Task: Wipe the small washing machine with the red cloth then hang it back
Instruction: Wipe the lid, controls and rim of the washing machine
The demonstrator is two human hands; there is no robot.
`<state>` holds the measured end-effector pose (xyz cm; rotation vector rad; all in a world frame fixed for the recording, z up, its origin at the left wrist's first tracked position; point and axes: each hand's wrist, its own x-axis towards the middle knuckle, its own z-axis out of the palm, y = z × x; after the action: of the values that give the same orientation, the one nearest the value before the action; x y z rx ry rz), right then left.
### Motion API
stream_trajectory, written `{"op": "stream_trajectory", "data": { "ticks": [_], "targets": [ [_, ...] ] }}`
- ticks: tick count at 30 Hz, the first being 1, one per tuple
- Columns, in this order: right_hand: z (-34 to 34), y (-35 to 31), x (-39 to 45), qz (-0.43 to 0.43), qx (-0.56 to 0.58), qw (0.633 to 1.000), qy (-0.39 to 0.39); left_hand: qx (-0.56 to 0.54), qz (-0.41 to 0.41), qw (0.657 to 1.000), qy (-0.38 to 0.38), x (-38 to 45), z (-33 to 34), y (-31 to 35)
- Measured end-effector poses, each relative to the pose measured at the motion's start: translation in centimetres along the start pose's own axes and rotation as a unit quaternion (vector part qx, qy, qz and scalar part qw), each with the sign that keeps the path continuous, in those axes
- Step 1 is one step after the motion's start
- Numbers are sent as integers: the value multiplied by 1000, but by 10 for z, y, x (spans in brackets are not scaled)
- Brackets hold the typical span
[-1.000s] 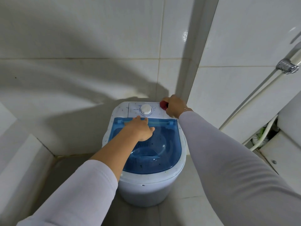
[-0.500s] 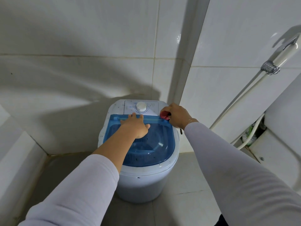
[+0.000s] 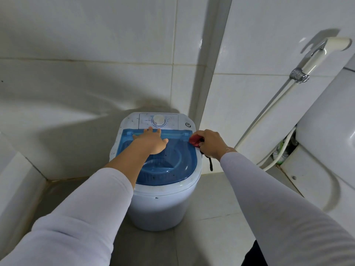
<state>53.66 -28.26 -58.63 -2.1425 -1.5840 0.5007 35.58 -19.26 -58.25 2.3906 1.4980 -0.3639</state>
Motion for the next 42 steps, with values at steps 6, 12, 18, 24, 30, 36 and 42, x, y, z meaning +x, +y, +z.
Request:
{"op": "stream_trajectory", "data": {
  "ticks": [6, 12, 18, 24, 30, 36, 42],
  "targets": [
    [-7, 3, -26, 4, 3, 999, -40, -45, 1, 999, 0, -5, -4, 2],
    [-25, -4, -22, 14, 34, 999, -18, -54, 40, 997, 25, -18, 2, -8],
    [-11, -12, -12, 31, 45, 999, 3, -20, 88, 996, -21, -38, 0, -23],
    [-1, -15, -13, 40, 3, 999, 8, -24, 85, 995, -36, -41, 11, -28],
    [4, -17, -26, 51, -5, 999, 10, -13, 89, 996, -18, -45, 14, -27],
    [11, -18, -50, 55, -13, 998, 27, -9, 85, 996, -2, -49, 18, -26],
    [19, -21, -79, 68, -7, 997, 38, -21, 82, 996, 11, -54, 22, -26]
  ]
}}
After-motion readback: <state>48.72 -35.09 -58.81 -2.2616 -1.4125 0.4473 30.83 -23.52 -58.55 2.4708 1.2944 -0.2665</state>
